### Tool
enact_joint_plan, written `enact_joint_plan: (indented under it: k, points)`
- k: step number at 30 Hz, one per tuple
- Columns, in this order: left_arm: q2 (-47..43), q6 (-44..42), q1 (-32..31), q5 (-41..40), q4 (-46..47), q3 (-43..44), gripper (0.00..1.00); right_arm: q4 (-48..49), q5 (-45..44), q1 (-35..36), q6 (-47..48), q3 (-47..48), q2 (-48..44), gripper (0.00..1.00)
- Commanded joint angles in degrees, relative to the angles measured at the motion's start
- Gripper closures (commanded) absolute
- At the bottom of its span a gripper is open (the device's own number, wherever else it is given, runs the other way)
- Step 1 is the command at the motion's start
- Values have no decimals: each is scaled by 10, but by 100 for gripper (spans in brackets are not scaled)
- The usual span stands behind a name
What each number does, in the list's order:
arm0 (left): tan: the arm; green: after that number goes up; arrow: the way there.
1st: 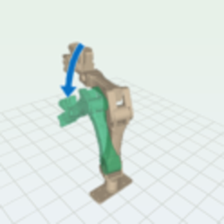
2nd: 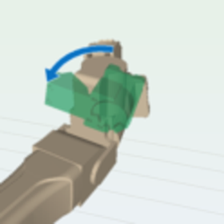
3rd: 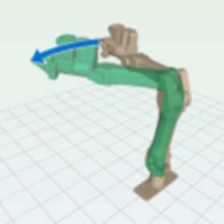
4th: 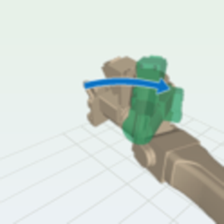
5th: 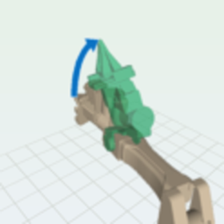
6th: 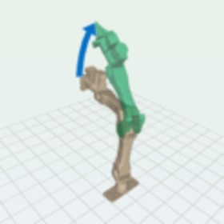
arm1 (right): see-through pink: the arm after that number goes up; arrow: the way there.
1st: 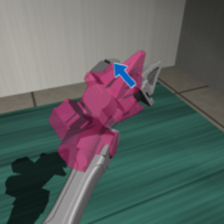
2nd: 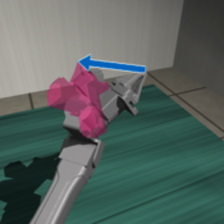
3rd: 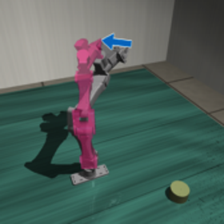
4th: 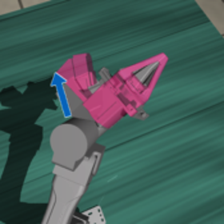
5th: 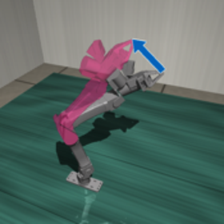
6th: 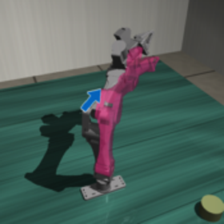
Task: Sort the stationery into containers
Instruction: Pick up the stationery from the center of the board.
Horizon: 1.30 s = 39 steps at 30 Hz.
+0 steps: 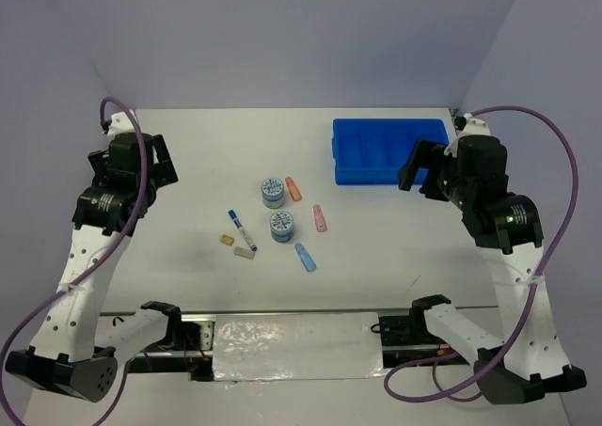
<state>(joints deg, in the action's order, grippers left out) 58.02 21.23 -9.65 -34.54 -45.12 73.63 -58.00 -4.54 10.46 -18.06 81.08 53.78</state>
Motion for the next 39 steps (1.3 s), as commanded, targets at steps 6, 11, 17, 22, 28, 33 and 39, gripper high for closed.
enact_joint_plan:
  k: [6, 11, 17, 22, 28, 33, 39]
  points:
    - [3, 5, -9, -24, 1, 27, 1, 27, 23, -2, 16, 5, -11, 0]
    - [13, 22, -9, -17, -11, 40, 1, 133, 182, 32, -49, -73, 20, 0]
    - [29, 32, -8, -8, -28, 52, 1, 170, -18, 306, -71, 22, 274, 0]
    - [37, 50, -8, 54, -43, 52, 1, 113, -129, 397, -57, 150, 472, 0]
    - [37, 36, -7, 77, -56, 48, 1, 113, -129, 425, -58, 200, 595, 0]
    - [36, 23, -6, 65, -66, 35, 1, 140, -113, 425, -56, 151, 620, 0]
    - [32, 9, -7, 48, -62, 18, 1, 176, -94, 426, -63, 101, 614, 19]
